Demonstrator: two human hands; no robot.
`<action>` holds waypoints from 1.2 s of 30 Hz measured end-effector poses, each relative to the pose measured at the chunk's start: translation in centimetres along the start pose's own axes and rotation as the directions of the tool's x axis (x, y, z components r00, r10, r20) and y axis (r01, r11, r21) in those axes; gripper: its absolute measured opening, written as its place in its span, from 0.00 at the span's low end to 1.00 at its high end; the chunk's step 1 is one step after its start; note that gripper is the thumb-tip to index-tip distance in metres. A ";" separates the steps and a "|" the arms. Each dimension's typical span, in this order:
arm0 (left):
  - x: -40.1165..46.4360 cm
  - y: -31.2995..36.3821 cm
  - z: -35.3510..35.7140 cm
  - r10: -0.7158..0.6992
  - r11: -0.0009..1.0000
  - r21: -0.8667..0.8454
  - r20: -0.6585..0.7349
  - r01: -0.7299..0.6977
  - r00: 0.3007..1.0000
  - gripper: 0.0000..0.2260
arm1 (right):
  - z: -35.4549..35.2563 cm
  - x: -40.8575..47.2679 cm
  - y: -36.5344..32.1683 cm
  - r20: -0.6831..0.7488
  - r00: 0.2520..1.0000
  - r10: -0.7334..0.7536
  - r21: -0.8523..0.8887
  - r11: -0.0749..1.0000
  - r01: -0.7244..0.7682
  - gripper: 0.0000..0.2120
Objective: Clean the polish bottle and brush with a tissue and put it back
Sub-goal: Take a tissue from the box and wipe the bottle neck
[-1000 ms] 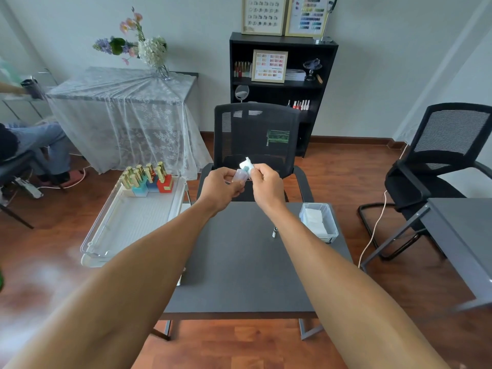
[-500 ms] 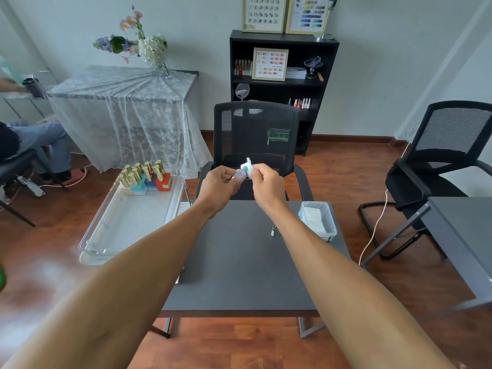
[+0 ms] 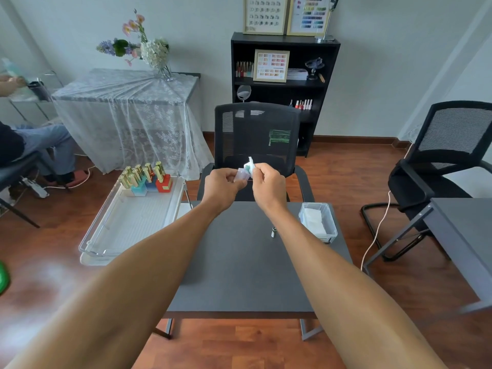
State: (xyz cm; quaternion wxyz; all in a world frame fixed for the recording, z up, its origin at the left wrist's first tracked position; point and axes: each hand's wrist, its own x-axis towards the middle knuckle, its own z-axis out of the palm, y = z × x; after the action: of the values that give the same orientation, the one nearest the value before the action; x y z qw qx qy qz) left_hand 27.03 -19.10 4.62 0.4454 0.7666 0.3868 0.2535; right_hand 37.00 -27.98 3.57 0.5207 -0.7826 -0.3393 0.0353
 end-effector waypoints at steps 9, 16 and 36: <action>0.1 0.0 0.5 -0.030 0.998 -0.059 0.060 0.033 0.998 0.12 | -0.4 -0.1 0.0 -0.009 1.000 -0.016 -0.052 0.999 0.015 0.13; 0.4 0.6 -0.1 -0.056 0.973 -0.212 0.155 0.088 0.986 0.11 | -0.9 0.9 0.6 -0.022 1.000 -0.021 -0.009 1.000 0.021 0.13; 0.3 -0.3 0.2 0.006 0.996 0.093 0.024 -0.008 1.000 0.08 | 0.2 0.6 1.2 0.063 0.978 -0.199 -0.191 0.960 0.207 0.12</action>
State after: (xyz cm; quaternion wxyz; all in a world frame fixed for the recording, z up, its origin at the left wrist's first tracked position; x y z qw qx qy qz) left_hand 27.24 -18.81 4.34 0.4131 0.7908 0.3901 0.2276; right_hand 37.96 -27.80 2.61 0.4345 -0.7902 -0.4307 -0.0351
